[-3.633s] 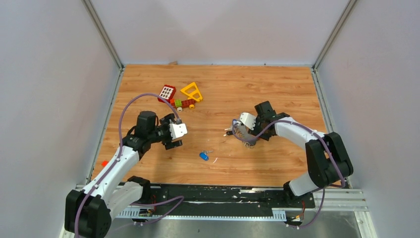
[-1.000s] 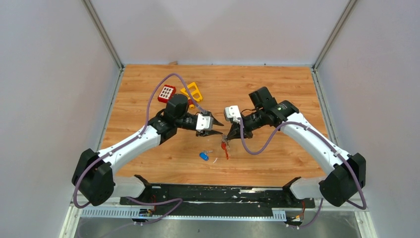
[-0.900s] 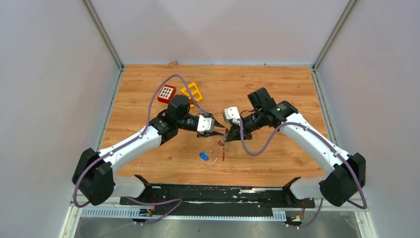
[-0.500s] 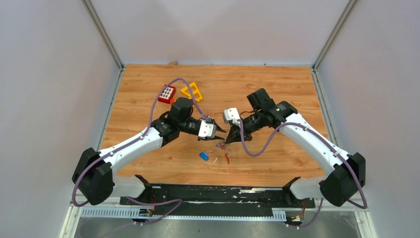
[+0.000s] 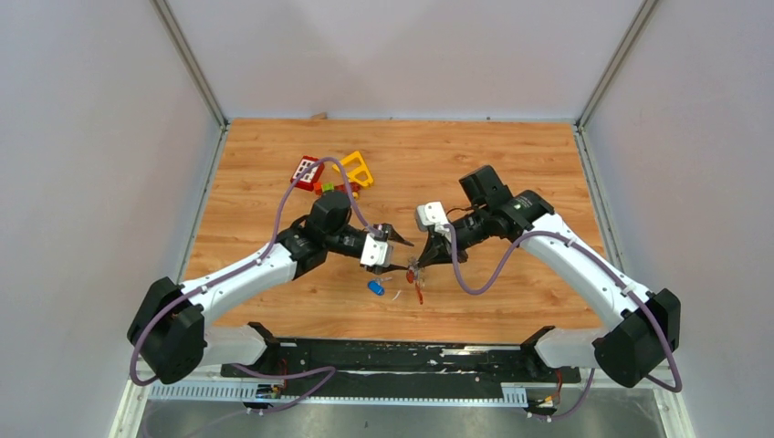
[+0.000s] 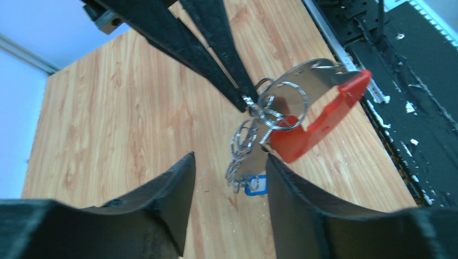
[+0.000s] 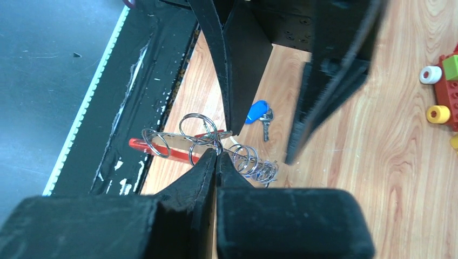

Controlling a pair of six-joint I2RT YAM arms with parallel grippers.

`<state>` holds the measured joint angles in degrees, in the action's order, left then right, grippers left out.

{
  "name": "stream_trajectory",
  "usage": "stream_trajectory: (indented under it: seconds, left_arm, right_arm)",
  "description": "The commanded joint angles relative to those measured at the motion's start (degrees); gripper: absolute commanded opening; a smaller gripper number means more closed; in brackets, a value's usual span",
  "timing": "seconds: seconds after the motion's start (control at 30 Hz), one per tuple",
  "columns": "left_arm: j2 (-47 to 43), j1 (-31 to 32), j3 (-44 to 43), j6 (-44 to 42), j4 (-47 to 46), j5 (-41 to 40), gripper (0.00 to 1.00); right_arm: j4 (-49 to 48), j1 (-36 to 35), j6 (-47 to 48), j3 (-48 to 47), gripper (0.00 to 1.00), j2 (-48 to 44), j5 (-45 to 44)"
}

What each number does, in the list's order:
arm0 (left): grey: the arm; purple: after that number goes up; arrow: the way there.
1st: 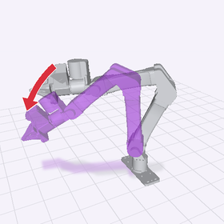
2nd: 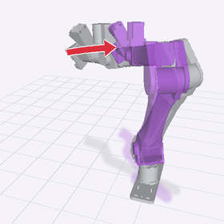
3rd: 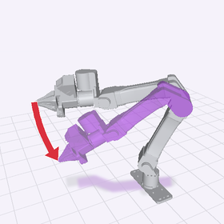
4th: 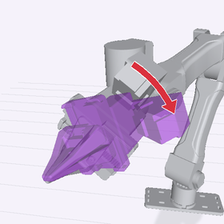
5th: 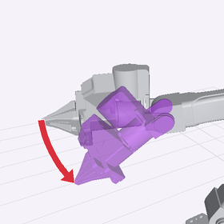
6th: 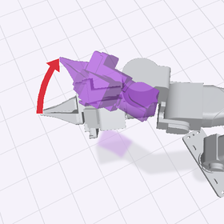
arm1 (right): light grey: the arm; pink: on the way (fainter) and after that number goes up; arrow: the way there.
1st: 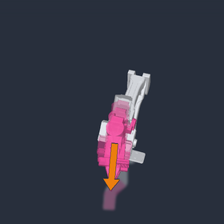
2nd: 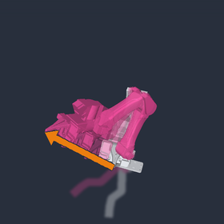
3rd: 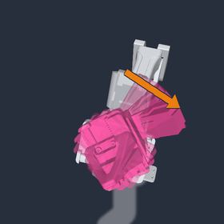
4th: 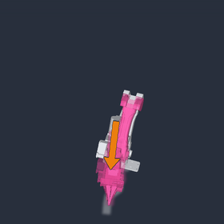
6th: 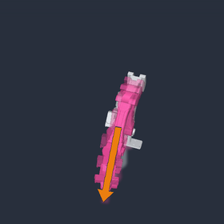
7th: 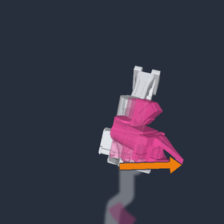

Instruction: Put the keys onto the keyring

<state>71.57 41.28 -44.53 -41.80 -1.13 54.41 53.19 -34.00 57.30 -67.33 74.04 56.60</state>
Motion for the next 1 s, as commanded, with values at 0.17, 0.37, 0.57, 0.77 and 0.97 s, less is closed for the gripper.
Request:
stream_trajectory:
  seconds: [0.17, 0.37, 0.57, 0.77, 0.97]
  left_arm:
    - [4.1, 0.4, -8.3, -22.8, 15.3, 1.9, 0.75]
    - [9.4, 0.5, -13.6, -38.7, 28.2, 5.9, 0.76]
    - [14.0, 2.1, -17.5, -49.2, 38.7, 8.9, 0.75]
    - [18.4, 4.6, -22.1, -53.9, 47.4, 10.5, 0.69]
    - [19.6, 5.1, -23.3, -51.5, 48.3, 9.9, 0.37]
  right_arm:
    - [5.5, -0.5, 6.1, -2.9, 0.00, 1.5, 8.4]
    - [6.1, -1.1, 6.9, -3.0, 0.00, 1.4, 9.3]
    - [6.5, -1.3, 7.3, -2.8, 0.00, 0.6, 9.8]
    - [6.7, -1.3, 7.7, -2.3, 0.00, 0.2, 9.6]
    - [7.1, -1.3, 8.2, -1.9, 0.00, -0.3, 8.6]
